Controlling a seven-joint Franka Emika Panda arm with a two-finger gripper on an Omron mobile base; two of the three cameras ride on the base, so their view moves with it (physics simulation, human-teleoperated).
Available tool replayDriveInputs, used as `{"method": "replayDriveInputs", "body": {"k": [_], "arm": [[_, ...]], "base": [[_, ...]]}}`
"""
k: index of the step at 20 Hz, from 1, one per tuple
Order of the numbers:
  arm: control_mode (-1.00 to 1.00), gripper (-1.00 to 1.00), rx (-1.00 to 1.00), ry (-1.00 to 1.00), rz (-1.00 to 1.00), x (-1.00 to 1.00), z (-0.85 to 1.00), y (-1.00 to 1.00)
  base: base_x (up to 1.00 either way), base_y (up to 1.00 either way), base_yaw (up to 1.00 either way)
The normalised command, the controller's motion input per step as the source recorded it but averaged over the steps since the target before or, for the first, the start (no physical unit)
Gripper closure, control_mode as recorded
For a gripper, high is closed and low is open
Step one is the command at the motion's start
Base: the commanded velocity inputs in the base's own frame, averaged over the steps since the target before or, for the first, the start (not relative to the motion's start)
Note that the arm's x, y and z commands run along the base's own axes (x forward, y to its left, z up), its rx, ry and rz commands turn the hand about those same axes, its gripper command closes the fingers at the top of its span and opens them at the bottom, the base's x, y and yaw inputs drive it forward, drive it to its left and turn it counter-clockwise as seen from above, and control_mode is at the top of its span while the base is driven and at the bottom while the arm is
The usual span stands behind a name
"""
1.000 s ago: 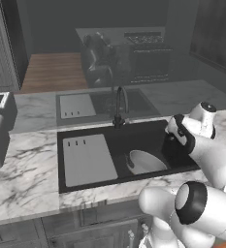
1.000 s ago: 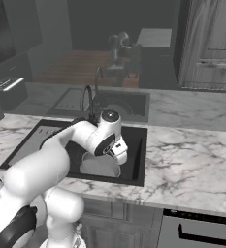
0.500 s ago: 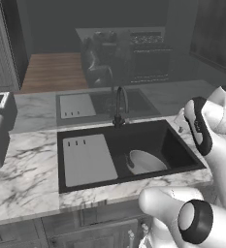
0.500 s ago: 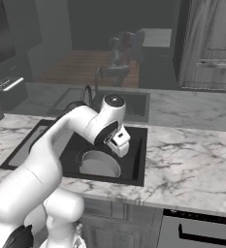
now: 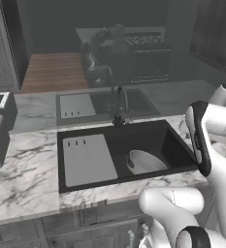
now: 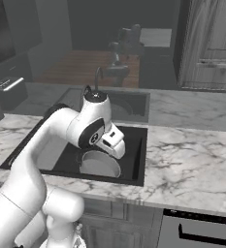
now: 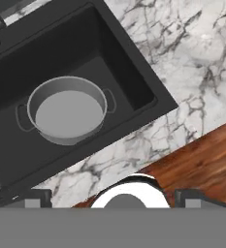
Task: Pick the pot and mug and place them in the sink. Then turn on the water.
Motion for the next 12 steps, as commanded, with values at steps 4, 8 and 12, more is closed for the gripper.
{"method": "replayDriveInputs", "body": {"k": [4, 8, 12], "arm": [[-1.00, -1.00, -0.21, -0.07, 0.11, -0.64, 0.05, 0.16], [-1.00, -1.00, -0.14, -0.07, 0.12, -0.55, 0.25, 0.21], [-1.00, -1.00, -0.03, -0.06, 0.09, -0.49, 0.24, 0.21]], "base": [[0.00, 0.00, 0.00], [0.00, 0.00, 0.00], [0.00, 0.00, 0.00]]}}
